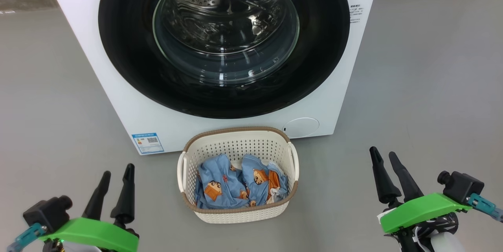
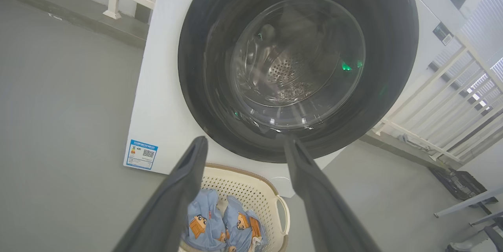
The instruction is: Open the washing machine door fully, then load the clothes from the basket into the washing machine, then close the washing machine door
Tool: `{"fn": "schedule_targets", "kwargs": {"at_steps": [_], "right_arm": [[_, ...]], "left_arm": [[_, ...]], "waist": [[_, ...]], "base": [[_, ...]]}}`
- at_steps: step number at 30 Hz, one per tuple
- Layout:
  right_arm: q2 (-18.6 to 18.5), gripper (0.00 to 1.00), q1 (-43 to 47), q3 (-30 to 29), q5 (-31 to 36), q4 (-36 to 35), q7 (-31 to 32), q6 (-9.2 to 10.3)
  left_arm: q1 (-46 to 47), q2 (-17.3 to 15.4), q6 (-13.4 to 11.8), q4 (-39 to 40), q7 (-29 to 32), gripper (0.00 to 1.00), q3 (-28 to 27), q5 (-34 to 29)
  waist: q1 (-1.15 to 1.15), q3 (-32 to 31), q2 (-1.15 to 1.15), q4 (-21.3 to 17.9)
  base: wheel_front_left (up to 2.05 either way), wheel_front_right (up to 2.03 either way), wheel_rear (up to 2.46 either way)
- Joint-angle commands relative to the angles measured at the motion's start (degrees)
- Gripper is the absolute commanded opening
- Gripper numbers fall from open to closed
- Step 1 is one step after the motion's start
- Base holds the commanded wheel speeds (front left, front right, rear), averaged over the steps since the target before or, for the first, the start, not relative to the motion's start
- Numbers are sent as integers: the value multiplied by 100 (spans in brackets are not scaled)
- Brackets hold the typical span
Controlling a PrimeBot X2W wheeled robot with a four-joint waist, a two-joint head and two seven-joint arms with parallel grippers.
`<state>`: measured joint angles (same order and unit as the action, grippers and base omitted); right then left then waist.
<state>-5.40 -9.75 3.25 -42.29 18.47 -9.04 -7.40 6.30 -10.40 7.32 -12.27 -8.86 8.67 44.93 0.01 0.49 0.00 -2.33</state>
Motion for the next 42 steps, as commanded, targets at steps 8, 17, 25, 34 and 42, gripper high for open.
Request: {"fn": "schedule_targets", "kwargs": {"at_steps": [8, 17, 25, 34, 42], "right_arm": [[-61, 100, -373, 236, 795, -51, -200, -7], [-106, 100, -452, 349, 1449, 110, -351, -8], [-94, 100, -524, 302, 2079, 195, -485, -8], [-55, 100, -609, 257, 2641, 332, -596, -9], [43, 100, -596, 13, 2843, 331, -596, -9]], "left_arm": [[335, -227, 13, 58, -216, 100, -127, -895], [339, -221, 15, 17, -367, 100, -163, -1682], [354, -174, -2, -128, -502, 100, -279, -2325], [392, -143, -43, -211, -614, 100, -400, -2875], [357, -12, -127, -182, -614, 100, -641, -2962]], "waist": [[-1, -25, 0, -2], [-1, -61, 0, -8], [-1, -71, 0, -35], [-1, -71, 0, -47], [-1, -55, 0, -49]], "base": [[0, 0, 0], [0, 0, 0], [0, 0, 0], [0, 0, 0], [0, 0, 0]]}}
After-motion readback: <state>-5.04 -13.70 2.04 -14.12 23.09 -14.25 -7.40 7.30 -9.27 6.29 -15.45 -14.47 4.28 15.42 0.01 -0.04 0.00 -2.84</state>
